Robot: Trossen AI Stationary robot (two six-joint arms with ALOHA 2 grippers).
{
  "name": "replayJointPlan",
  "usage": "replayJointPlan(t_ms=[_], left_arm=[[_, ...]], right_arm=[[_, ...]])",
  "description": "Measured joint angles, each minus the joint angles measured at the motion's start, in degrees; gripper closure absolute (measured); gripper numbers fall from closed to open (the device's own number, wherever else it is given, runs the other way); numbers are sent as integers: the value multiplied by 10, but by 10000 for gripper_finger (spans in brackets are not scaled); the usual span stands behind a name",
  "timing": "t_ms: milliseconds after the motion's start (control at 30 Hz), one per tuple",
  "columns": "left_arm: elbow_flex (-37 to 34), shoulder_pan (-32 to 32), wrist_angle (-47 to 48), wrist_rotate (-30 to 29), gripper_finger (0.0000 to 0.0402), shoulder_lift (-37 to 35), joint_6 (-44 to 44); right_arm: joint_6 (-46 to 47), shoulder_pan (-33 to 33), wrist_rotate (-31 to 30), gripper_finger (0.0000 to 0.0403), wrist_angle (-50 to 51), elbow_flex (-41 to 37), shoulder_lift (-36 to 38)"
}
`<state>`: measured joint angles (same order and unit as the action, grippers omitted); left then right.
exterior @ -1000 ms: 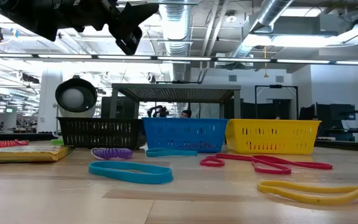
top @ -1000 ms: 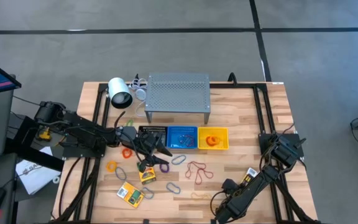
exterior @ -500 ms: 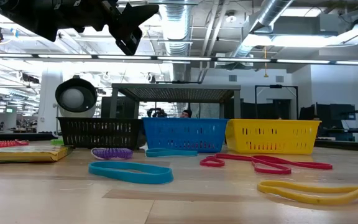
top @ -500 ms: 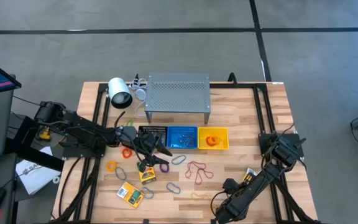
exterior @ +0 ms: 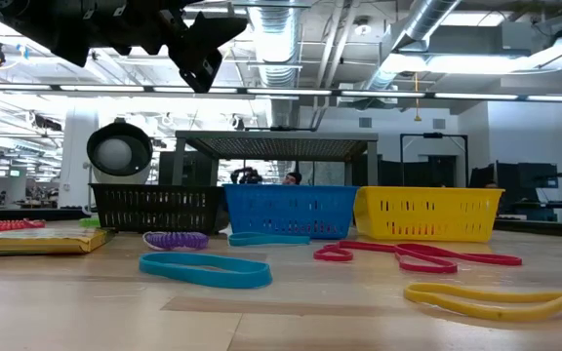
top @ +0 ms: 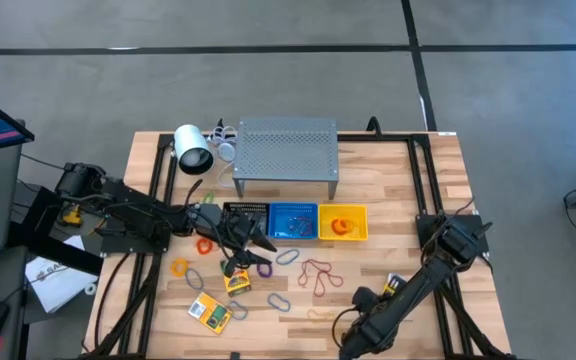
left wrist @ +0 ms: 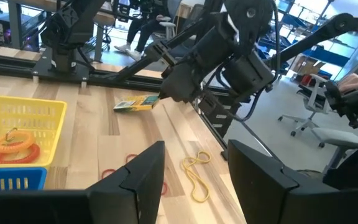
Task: Pick & Place Office Desk Supplies
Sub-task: Put the right box of crayons into the black bin
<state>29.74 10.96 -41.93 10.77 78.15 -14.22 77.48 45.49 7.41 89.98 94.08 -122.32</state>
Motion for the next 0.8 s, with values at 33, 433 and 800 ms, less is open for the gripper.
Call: replayJointPlan(t_ms=[33, 433, 800], left_arm=[[0, 0, 0, 0, 231, 0, 0], [0, 0, 0, 0, 231, 0, 3], [0, 0, 0, 0, 231, 0, 3]], right_arm=[[3, -1, -1, 403, 0, 0, 6], [35, -6, -94, 403, 0, 0, 97], [-4, -20, -176, 403, 0, 0, 190]])
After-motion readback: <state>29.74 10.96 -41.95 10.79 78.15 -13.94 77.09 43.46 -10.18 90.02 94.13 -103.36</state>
